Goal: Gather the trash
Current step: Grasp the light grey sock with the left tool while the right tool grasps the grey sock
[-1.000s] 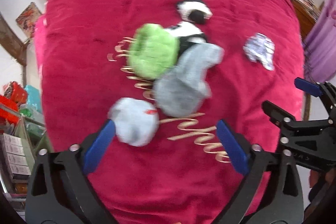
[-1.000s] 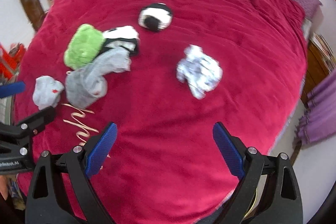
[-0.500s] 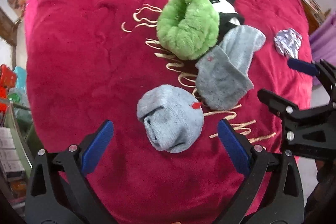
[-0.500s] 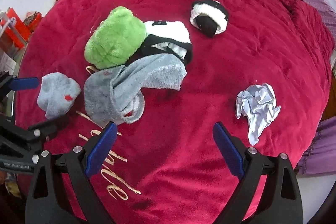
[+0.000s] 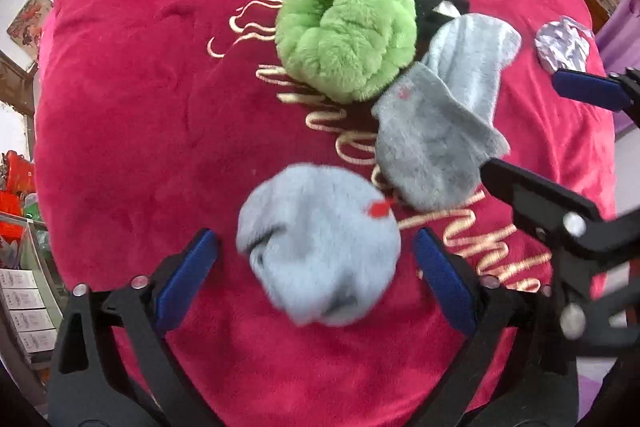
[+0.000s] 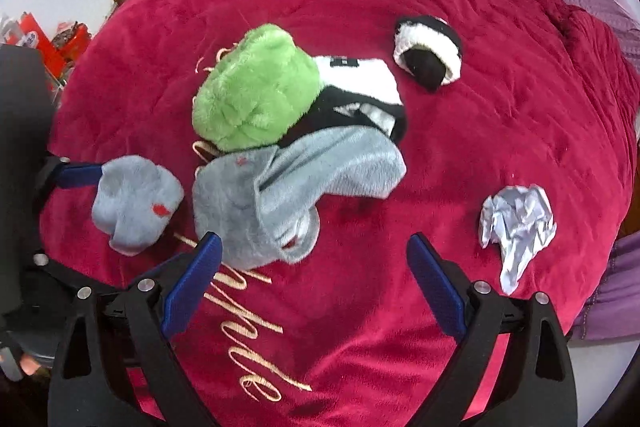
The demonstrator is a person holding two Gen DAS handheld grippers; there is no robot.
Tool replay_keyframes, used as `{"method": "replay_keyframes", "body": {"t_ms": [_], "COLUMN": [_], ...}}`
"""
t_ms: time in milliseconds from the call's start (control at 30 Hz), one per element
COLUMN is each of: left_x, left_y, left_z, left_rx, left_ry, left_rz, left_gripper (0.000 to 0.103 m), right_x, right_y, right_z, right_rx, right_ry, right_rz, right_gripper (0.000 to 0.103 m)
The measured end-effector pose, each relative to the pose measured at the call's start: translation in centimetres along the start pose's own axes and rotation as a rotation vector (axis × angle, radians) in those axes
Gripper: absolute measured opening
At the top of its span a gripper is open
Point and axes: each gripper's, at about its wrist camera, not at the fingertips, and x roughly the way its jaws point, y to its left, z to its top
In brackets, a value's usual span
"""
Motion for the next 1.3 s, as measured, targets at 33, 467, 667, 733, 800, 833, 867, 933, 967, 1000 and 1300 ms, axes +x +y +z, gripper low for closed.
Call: {"method": "replay_keyframes", "body": {"t_ms": [33, 467, 667, 733, 800, 833, 867, 933, 967, 1000, 1300], "left_x": [0.1, 0.2, -0.6, -1.7, -2.6, -3.1, -3.5, -4.4, -4.4, -4.6, -5.9], "left_y": [0.1, 4.9, 4.1, 3.2, 2.4, 1.8, 1.4, 0.4, 0.1, -0.5, -6.7], "left_z": [0.1, 0.7, 1.7, 1.2, 1.1, 1.1, 1.0, 0.9, 0.7, 0.5, -0.6], "left_rx": [-0.01, -0.118, -0.09, -0.074, -0.058, -0.044, -0.034, -0.01, -0.001, 0.014, 0.159], "left_ry": [0.013, 0.037, 0.008, -0.01, -0.022, -0.032, -0.039, -0.051, -0.053, -0.056, -0.072], "left_rz": [0.017, -0.046, -0.042, -0.043, -0.054, -0.056, -0.054, -0.051, -0.049, -0.045, -0.05], "left_gripper": [0.043, 0.031, 0.031, 0.031, 0.031, 0.031, 0.031, 0.031, 0.031, 0.031, 0.031], "right_x": [0.0, 5.7, 2.4, 0.9, -0.1, -0.6, -1.1, -2.0, -2.3, -2.7, -5.4], "right_y": [-0.1, 2.1, 0.5, -0.3, -1.0, -1.1, -1.3, -1.7, -1.8, -2.1, -3.9], "right_z": [0.1, 1.8, 0.7, -0.4, -1.5, -2.1, -2.7, -4.0, -4.5, -5.1, -8.9], "right_rx": [0.007, -0.034, 0.024, 0.042, 0.06, 0.064, 0.066, 0.079, 0.084, 0.092, 0.148], "right_ry": [0.002, 0.063, -0.005, -0.01, -0.01, -0.01, -0.011, -0.016, -0.016, -0.015, -0.036], "right_rz": [0.004, 0.018, 0.11, 0.13, 0.135, 0.135, 0.132, 0.127, 0.13, 0.137, 0.095], "right_gripper": [0.09, 0.081, 0.014, 0.014, 0.014, 0.014, 0.014, 0.014, 0.014, 0.014, 0.015]}}
